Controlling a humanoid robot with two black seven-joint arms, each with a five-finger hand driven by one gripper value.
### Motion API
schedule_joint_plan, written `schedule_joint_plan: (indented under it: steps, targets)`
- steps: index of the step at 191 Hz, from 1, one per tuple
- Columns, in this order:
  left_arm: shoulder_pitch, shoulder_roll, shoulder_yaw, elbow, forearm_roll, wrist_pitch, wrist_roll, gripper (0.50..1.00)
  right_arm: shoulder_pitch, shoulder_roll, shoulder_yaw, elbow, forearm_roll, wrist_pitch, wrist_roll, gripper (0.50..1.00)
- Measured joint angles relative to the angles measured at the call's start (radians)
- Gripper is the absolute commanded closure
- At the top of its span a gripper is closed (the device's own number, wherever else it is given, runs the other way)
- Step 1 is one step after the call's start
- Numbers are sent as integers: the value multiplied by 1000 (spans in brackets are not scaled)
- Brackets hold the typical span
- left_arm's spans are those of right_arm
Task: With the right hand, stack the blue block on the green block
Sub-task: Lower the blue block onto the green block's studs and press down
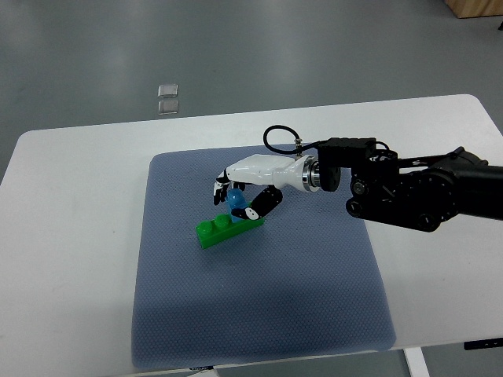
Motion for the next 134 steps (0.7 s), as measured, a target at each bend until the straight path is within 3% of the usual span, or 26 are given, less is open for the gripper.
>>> schedule_joint_plan:
  steps: [134]
  targets:
    - [0,0,0,0,0,0,0,500,-40,15,3,-22,0,-27,4,918]
